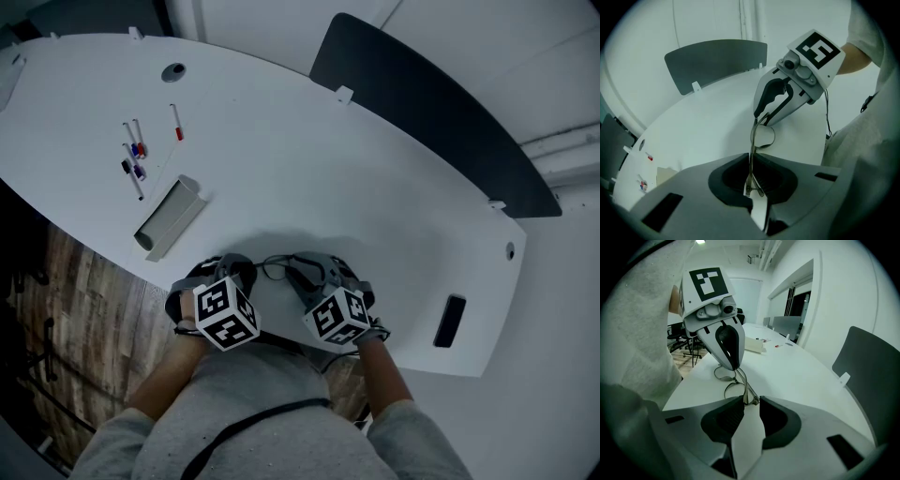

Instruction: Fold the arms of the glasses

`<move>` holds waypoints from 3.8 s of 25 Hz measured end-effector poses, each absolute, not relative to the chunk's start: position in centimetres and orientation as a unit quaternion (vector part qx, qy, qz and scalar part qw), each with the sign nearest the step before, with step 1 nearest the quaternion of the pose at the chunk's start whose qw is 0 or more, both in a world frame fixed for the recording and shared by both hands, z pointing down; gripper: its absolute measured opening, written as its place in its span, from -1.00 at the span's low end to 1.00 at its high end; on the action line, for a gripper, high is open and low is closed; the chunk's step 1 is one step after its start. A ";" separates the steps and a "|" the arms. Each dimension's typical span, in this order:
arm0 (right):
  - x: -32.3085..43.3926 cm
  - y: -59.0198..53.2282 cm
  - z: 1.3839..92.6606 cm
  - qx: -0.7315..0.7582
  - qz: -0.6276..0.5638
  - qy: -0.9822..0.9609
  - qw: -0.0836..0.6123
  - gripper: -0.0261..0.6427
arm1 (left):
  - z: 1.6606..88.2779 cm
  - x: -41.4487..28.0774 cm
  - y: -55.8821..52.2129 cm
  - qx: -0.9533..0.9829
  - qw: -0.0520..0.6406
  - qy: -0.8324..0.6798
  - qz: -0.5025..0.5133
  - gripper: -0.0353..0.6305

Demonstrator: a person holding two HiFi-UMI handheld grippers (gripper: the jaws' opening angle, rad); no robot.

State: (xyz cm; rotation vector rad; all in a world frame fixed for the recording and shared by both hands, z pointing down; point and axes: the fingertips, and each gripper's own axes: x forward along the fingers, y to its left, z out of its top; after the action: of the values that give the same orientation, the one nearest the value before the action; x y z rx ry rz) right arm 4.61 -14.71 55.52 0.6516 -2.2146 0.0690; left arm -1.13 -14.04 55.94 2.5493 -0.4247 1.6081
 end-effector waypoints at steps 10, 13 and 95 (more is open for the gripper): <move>4.5 -13.9 52.1 0.266 0.044 -0.900 0.343 -0.66 | 56.6 -1.0 -13.9 0.815 0.026 -0.121 0.566 -0.79; 3.0 -14.3 52.1 0.257 0.041 -0.906 0.335 -0.78 | 56.5 -0.9 -13.8 0.815 0.024 -0.119 0.567 -0.79; 2.4 1.1 44.4 0.395 0.099 -0.899 0.159 -0.83 | 42.6 -6.0 -1.6 0.938 0.077 -0.330 0.078 -0.85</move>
State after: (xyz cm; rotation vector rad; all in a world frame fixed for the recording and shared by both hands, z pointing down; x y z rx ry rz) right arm 2.37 1.08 44.43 1.1305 -2.5707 0.2838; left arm -5.97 -1.60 42.56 2.8105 -0.9885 0.2332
